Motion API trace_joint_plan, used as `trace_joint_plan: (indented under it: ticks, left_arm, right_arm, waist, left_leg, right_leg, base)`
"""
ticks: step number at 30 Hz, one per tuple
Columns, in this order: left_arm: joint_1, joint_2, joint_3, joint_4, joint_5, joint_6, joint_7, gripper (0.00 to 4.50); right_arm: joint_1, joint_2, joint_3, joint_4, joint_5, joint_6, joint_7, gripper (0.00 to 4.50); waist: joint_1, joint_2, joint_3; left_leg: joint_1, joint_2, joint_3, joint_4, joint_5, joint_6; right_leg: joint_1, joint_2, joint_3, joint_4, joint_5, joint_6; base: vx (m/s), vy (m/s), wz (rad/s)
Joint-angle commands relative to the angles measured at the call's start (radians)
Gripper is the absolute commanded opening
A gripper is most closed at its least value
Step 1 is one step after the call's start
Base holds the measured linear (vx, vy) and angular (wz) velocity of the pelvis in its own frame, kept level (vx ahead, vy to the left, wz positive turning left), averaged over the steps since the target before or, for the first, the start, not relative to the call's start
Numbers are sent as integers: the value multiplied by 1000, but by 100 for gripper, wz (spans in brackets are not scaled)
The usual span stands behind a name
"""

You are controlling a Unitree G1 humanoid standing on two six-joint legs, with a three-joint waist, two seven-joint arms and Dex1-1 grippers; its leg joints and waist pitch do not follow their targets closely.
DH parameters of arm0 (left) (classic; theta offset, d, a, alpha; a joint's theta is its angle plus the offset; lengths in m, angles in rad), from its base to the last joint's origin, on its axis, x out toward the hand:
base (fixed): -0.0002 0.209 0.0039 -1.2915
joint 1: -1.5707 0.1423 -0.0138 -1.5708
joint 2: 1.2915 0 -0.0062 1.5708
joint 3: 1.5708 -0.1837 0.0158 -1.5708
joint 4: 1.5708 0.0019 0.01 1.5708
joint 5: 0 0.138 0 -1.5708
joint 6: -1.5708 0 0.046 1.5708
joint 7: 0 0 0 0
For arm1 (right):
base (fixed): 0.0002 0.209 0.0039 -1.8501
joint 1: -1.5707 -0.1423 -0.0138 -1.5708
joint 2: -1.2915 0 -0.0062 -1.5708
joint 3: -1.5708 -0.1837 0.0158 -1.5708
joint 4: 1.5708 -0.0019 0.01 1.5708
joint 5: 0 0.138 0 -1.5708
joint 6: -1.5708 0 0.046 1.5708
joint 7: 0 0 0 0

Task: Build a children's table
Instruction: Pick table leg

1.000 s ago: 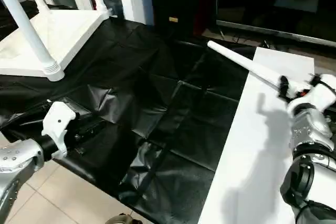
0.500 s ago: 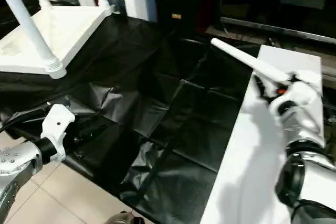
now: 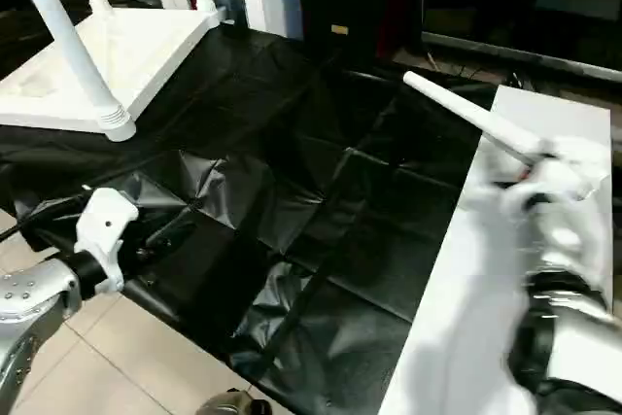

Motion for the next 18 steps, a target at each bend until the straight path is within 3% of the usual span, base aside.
trace_joint_plan:
  ticks: [1, 2, 6, 8, 12, 13, 14, 15, 17, 18]
  left_arm:
    - [36, 20, 33, -66, -20, 32, -8, 167]
    - [55, 28, 41, -87, -26, 39, -13, 167]
    - [99, 38, 71, -135, -43, 46, -16, 167]
    - [108, 41, 83, -145, -51, 47, -17, 167]
    - [123, 29, 118, -207, -127, 38, -40, 167]
    - [123, 31, 121, -213, -138, 43, -46, 167]
    - [127, 36, 130, -224, -157, 51, -60, 167]
    - [136, 42, 138, -241, -182, 63, -77, 167]
    - [148, 51, 144, -261, -204, 79, -93, 167]
    - [160, 60, 150, -271, -210, 84, -103, 167]
  right_arm:
    - [-25, -25, -21, 18, 18, -19, -66, 450]
    - [-29, -36, -30, 21, 26, -21, -79, 450]
    - [-40, -58, -50, 26, 44, -22, -101, 450]
    - [-44, -62, -53, 26, 45, -20, -108, 450]
    - [-62, -76, -90, 39, 66, 51, -77, 450]
    - [-64, -75, -89, 40, 65, 59, -69, 450]
    - [-66, -74, -81, 42, 58, 61, -68, 450]
    - [-68, -74, -75, 44, 51, 64, -70, 450]
    - [-68, -75, -66, 47, 40, 63, -85, 450]
    - [-68, -74, -63, 47, 37, 59, -95, 450]
  waist:
    - [3, -20, -39]
    - [2, -19, -40]
    - [1, -21, -20]
    - [3, -21, -17]
    - [11, -11, -11]
    - [16, -14, -16]
    - [16, -14, -16]
    - [20, -3, -9]
    - [25, -7, -7]
    - [29, -2, -3]
  left_leg:
    - [12, 46, -28, -70, -201, 88]
    - [14, 47, -28, -70, -200, 88]
    - [14, 41, -25, -75, -241, 98]
    - [14, 42, -26, -76, -229, 97]
    - [8, 44, -27, -72, -169, 119]
    - [3, 41, -25, -63, -99, 149]
    - [3, 41, -25, -63, -99, 149]
    - [0, 40, -26, -62, -91, 163]
    - [-2, 41, -26, -60, -73, 176]
    - [-3, 40, -26, -60, -75, 179]
  right_leg:
    - [35, -86, 43, -95, -195, -174]
    - [34, -86, 43, -95, -194, -175]
    - [26, -82, 43, -107, -267, -161]
    - [27, -81, 44, -106, -268, -161]
    - [27, -77, 44, -96, -167, -192]
    - [27, -73, 43, -85, -71, -210]
    - [27, -73, 43, -85, -71, -210]
    - [24, -73, 41, -85, -58, -216]
    - [25, -74, 41, -81, -37, -227]
    - [25, -75, 41, -83, -47, -225]
  base:
    - [0, 0, 0]
    - [0, 0, 0]
    - [0, 0, 0]
    - [0, 0, 0]
    - [0, 0, 0]
    - [0, 0, 0]
    - [0, 0, 0]
    - [0, 0, 0]
    - [0, 0, 0]
    - [0, 0, 0]
